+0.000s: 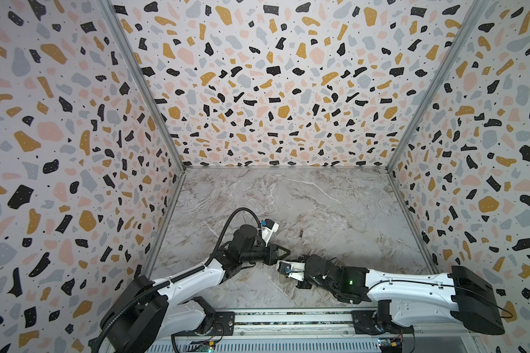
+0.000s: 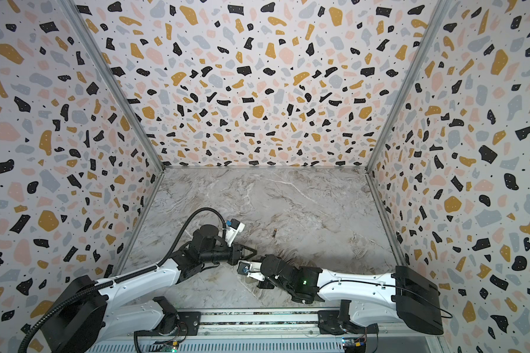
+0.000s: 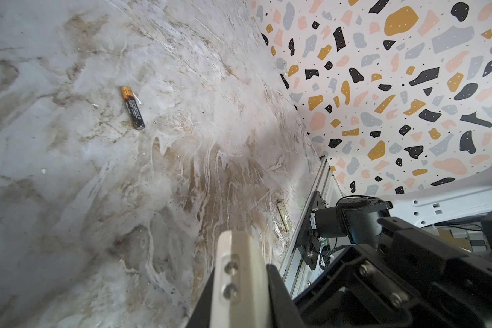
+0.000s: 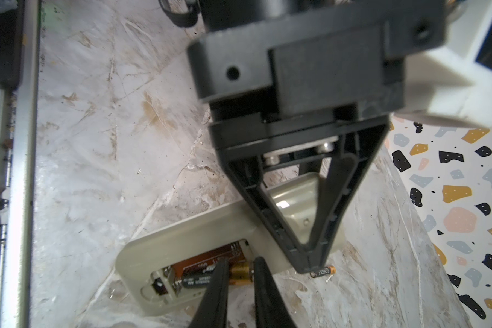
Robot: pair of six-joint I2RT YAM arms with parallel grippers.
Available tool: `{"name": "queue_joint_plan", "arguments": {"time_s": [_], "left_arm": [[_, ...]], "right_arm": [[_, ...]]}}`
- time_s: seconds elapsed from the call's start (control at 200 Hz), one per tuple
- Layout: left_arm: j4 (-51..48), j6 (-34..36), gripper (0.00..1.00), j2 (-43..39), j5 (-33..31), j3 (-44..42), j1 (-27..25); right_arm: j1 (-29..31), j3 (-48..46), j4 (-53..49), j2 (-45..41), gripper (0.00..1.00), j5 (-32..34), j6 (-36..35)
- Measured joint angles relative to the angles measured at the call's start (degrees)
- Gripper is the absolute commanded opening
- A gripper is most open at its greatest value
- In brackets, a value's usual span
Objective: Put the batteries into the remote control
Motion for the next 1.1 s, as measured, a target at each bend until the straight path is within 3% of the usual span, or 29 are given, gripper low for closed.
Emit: {"name": "queue_joint_plan", "arguments": {"time_s": [1.101], "left_arm": [[-3.8, 0.3, 0.0, 0.0, -2.2, -0.2, 0.0]], "right_arm": [[0.0, 0.1, 2.4, 4.3, 0.14, -2.2, 1.0]]}}
